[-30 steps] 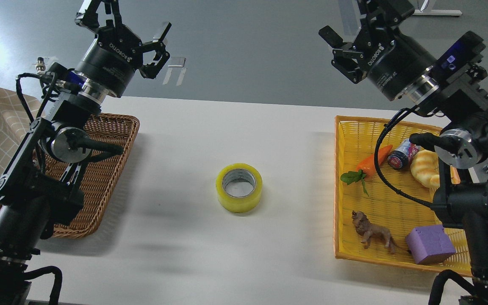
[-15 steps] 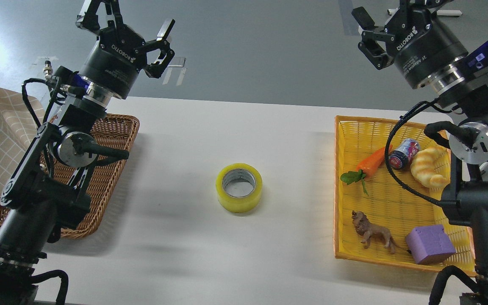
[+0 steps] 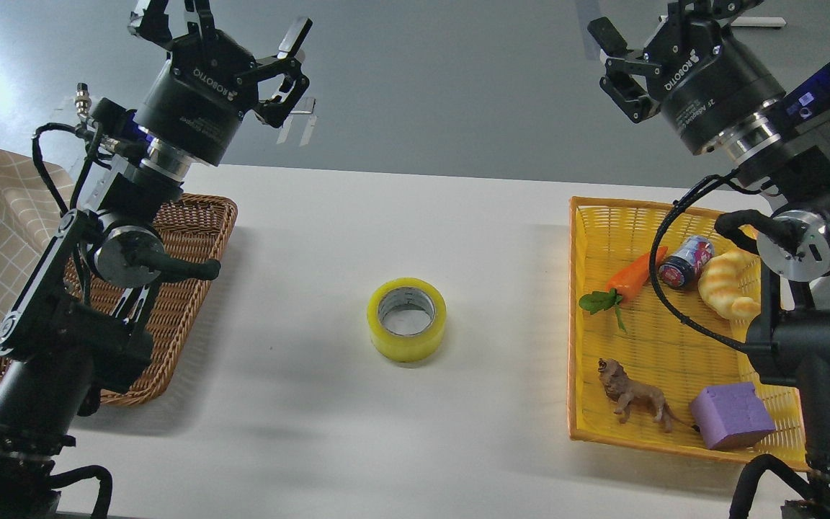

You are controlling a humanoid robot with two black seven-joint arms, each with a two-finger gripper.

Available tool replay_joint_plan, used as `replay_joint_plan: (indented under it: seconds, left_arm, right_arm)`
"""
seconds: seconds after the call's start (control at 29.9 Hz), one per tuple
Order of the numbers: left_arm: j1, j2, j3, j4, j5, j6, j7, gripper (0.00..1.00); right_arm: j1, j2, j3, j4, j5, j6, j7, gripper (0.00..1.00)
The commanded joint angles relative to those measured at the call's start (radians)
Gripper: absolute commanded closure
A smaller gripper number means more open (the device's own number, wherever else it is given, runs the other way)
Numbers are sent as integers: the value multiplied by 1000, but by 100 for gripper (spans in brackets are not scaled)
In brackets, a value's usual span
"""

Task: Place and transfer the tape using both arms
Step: 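Reach the left gripper toward the tape roll on the table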

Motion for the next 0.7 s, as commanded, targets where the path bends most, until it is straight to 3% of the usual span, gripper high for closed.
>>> replay_joint_plan:
  seconds: [0.0,0.1,0.27,0.53,0.67]
  left_arm:
    - [9,-5,5,6,195,25,-60,2]
    - [8,-8,30,6,433,109,-132,2]
    - [-31,-7,175,5,772,379,-129,2]
    - [-25,138,356,-52,1212,420,-53,2]
    - [72,182,360,-56,1571,423,-48,2]
  right_arm:
    - [-13,0,-14,6,0,2,0,0]
    - [-25,0,-16,30,0,2,0,0]
    - [-13,0,-17,107,0,2,-3,0]
    - [3,0,-14,118,0,-8,-6,0]
    - [3,0,-13,116,15,-7,-6,0]
